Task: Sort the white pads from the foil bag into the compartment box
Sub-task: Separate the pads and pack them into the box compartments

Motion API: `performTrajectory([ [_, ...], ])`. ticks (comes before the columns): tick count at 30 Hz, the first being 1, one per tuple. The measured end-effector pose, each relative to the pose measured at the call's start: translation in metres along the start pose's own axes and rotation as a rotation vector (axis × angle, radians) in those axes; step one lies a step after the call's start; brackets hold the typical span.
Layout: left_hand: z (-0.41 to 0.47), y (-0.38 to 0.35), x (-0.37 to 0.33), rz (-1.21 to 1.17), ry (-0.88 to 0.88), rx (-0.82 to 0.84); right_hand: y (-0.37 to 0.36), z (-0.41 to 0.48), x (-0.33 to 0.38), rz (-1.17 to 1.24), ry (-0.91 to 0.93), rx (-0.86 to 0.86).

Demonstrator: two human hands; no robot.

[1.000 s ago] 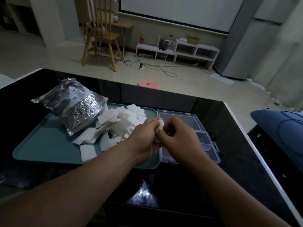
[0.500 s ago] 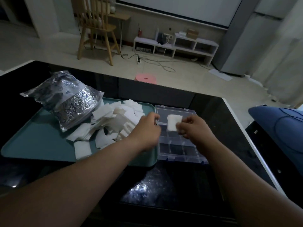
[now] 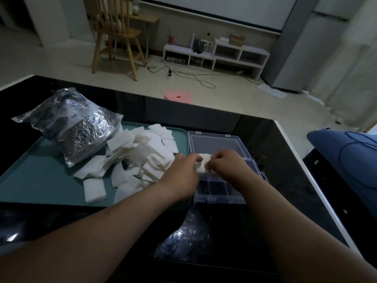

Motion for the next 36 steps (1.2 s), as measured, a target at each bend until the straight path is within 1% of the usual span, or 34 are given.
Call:
performTrajectory([
  [4, 0.0, -0.002, -0.001, 0.03, 0.011, 0.011, -0.008, 0.007, 0.001, -0.129, -0.002, 0.014],
  [9, 0.001, -0.002, -0.003, 0.088, 0.028, 0.036, -0.009, 0.013, 0.001, -0.17, -0.019, 0.014],
  [12, 0.003, -0.004, 0.001, 0.175, 0.009, 0.024, -0.012, 0.014, -0.003, -0.2, -0.024, 0.009],
  [15, 0.005, -0.006, 0.004, 0.245, -0.044, -0.016, -0.015, 0.013, -0.005, -0.2, -0.021, -0.065],
  [17, 0.007, -0.008, 0.004, 0.289, -0.055, -0.007, -0.015, 0.012, -0.005, -0.206, -0.027, -0.119],
  [25, 0.007, -0.015, 0.004, 0.419, -0.064, -0.008, -0.02, 0.005, -0.002, -0.327, -0.013, -0.224],
  [28, 0.007, -0.015, 0.003, 0.429, -0.053, 0.007, -0.019, 0.004, -0.001, -0.331, 0.004, -0.217],
  [31, 0.004, -0.01, 0.0, 0.383, -0.068, 0.01, -0.015, 0.001, 0.001, -0.317, 0.042, -0.234],
  [33, -0.003, -0.002, -0.006, 0.35, -0.097, -0.038, -0.008, -0.003, 0.006, -0.234, 0.072, -0.286],
  [36, -0.017, 0.018, -0.017, 0.319, -0.195, -0.157, -0.003, -0.012, 0.02, -0.093, 0.178, -0.35],
])
Point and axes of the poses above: each hand's wrist, its own z-axis towards the middle knuckle, its own y-axis out of the back of the hand, x = y × z, the point moved 2 cm from there along z, towards the middle knuckle, and after that the axes turned 1 degree about -x, right-handed, at the moved point
